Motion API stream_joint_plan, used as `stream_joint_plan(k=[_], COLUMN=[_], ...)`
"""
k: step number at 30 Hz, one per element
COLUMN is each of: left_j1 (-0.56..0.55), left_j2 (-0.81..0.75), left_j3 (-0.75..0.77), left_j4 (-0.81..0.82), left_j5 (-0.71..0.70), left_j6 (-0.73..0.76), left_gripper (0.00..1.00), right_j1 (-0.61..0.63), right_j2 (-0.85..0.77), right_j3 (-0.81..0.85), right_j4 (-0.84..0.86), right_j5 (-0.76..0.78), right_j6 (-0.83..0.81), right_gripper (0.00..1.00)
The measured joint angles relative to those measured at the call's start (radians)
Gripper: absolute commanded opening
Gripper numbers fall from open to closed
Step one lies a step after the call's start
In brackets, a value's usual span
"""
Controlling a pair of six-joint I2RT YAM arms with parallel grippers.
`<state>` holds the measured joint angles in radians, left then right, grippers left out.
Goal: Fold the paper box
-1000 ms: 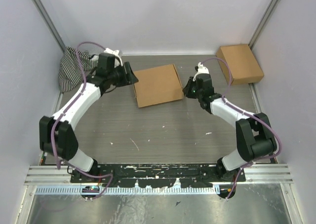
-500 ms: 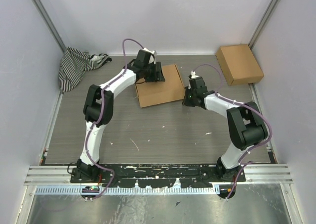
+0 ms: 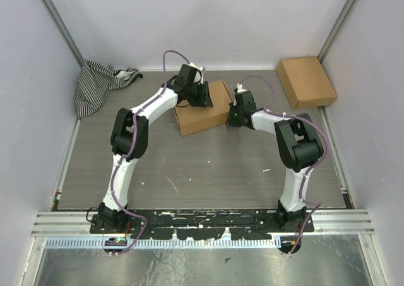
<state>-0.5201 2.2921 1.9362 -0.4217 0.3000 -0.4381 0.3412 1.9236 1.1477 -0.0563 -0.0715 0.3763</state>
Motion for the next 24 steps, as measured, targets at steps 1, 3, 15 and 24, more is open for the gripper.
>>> stream_joint_plan(k=[1,3,15,24], left_j1=[0.002,0.005,0.029,0.032], left_j2=[0.006,0.015,0.012,-0.077], left_j3=[0.007,0.018,-0.035,-0.208], left_j4=[-0.003,-0.004,0.085,0.182], left_j5=[0.005,0.016,0.102,0.177], left_j6=[0.001,0.003,0.002,-0.005], left_gripper=[0.44,0.43,0.43,0.43], right_j1=[0.000,0.000,0.009,0.121], right_j2=[0.010,0.024,0.053,-0.004], right_j3=[0.006,0.007,-0.093,-0.148], right_j4=[0.016,0.063,0.370,0.336], right_j5=[-0.002,-0.005,-0.047,-0.091], right_j6=[0.002,0.011,0.085,0.059], right_gripper=[0.01,0.01,0.04,0.05])
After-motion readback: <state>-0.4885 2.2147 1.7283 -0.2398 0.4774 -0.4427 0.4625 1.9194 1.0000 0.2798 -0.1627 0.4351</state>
